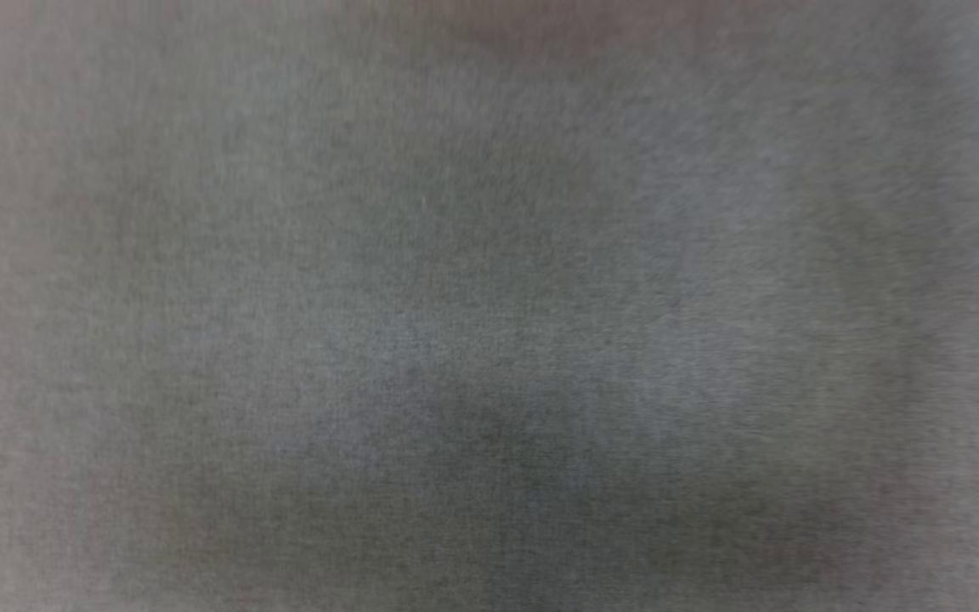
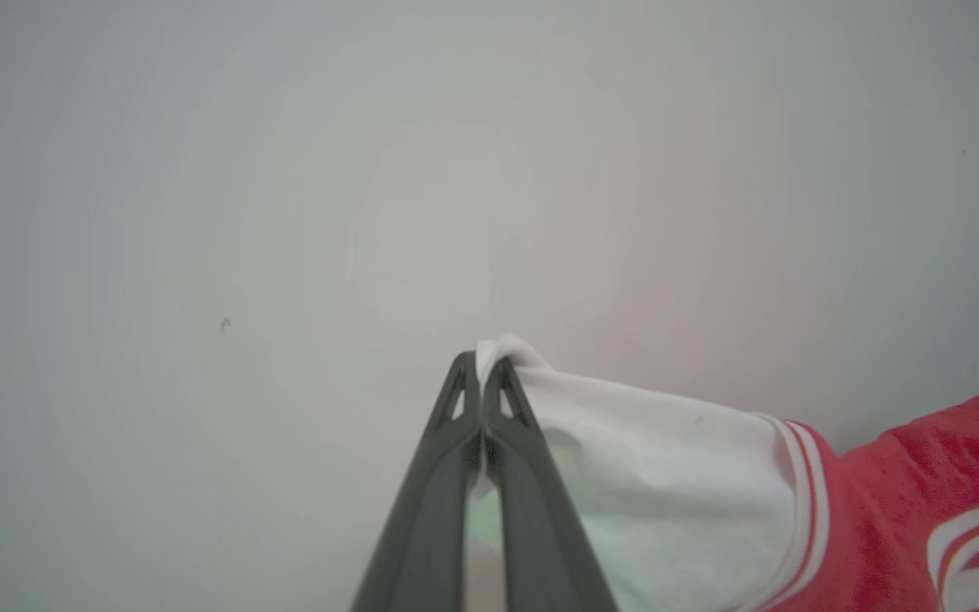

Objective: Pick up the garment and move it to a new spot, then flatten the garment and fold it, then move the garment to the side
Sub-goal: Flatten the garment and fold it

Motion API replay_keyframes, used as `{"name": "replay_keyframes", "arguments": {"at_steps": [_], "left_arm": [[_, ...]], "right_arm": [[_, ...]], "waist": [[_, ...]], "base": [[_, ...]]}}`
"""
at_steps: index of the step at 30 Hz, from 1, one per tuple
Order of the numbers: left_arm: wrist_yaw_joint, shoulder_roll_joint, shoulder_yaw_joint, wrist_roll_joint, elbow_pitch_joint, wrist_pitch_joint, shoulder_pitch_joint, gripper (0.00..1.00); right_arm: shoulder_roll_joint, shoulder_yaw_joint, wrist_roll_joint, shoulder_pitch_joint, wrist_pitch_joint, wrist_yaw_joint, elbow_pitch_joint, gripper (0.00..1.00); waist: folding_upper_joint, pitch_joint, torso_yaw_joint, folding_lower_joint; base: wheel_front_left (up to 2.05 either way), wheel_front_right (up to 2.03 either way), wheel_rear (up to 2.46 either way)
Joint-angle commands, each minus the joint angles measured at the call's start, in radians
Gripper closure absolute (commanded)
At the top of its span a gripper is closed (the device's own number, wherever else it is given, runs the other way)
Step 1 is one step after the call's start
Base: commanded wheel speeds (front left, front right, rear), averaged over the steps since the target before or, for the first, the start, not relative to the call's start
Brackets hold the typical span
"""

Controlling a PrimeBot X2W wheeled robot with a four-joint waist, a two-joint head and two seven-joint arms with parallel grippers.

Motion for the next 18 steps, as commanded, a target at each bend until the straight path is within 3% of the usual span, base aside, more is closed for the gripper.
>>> {"name": "replay_keyframes", "arguments": {"at_steps": [1, 9, 13, 18], "left_arm": [[-0.011, -0.008, -0.004, 0.005, 0.022, -0.028, 0.020, 1.00], [-0.078, -0.066, -0.028, -0.045, 0.158, 0.021, 0.180, 1.00], [-0.099, -0.078, -0.048, -0.072, 0.195, 0.112, 0.278, 1.00], [-0.110, -0.062, -0.067, -0.107, 0.198, 0.215, 0.401, 1.00]], "right_arm": [[0.002, 0.023, -0.007, 0.012, -0.006, -0.001, 0.030, 1.00], [0.005, 0.116, 0.126, 0.108, 0.023, -0.001, 0.185, 1.00], [0.005, 0.164, 0.258, 0.187, 0.114, -0.001, 0.207, 1.00], [-0.029, 0.241, 0.412, 0.319, 0.274, -0.001, 0.151, 1.00]], "waist": [[0.0000, 0.096, 0.041, 0.0000], [0.0000, 0.052, 0.069, 0.0000], [0.0000, 0.001, 0.075, 0.0000], [0.0000, -0.084, 0.075, 0.0000]], "base": [[0.00, 0.00, 0.00], [0.00, 0.00, 0.00], [0.00, 0.00, 0.00], [0.00, 0.00, 0.00]]}}
